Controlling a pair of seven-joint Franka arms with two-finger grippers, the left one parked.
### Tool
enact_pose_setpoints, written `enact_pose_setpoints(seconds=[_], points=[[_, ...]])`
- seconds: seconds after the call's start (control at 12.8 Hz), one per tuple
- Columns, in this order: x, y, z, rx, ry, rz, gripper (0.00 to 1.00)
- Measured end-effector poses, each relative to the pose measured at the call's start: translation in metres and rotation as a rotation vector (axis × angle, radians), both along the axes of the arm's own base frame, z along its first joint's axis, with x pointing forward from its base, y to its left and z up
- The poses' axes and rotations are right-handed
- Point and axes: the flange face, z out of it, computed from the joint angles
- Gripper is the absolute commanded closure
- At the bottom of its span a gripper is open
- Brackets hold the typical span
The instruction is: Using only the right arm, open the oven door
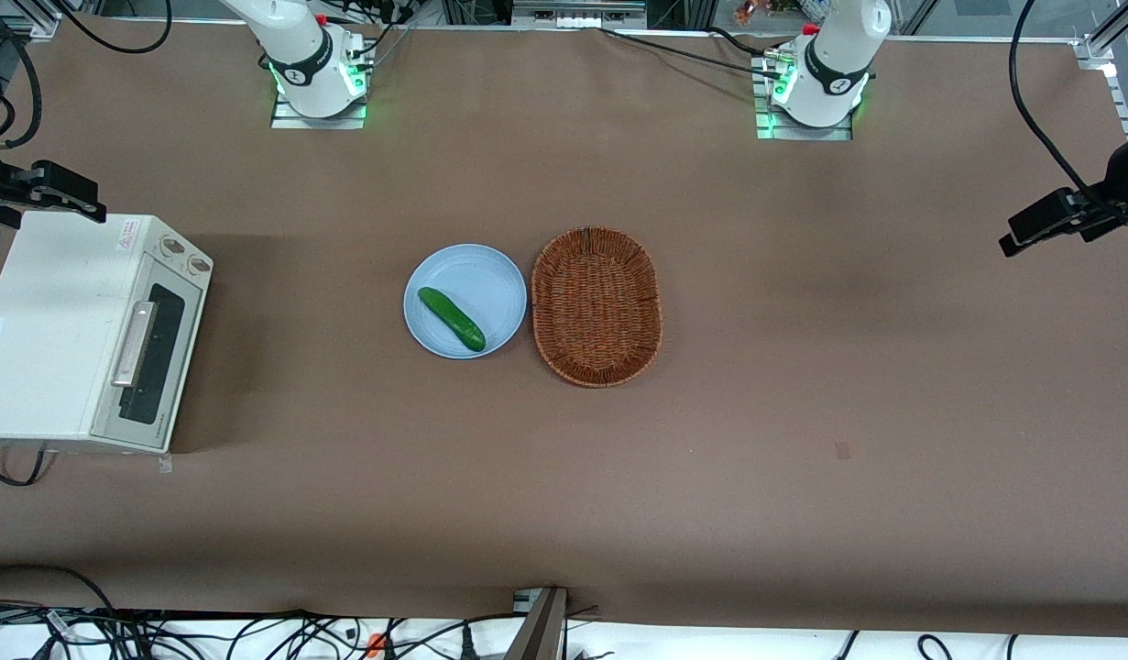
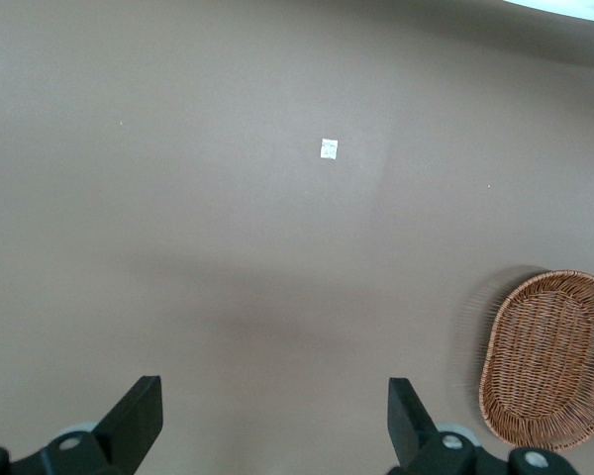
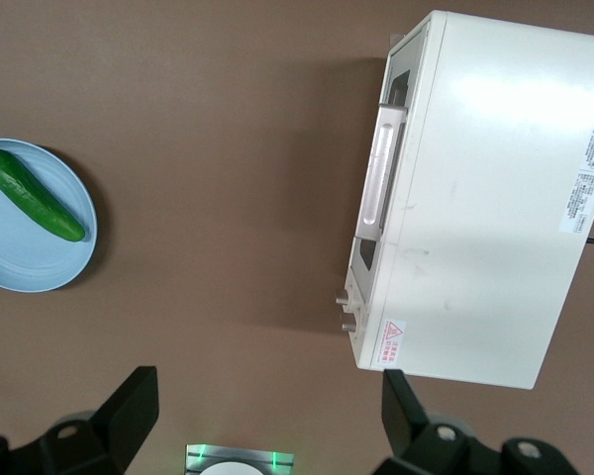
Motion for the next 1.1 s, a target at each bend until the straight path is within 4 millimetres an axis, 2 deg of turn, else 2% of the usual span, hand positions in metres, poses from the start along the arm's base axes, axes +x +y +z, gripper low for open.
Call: enact_pose_setpoints(seconds=[1.1], points=[[0.0045, 0.0016, -0.0095, -0.001, 0.016, 0.000, 0.00]])
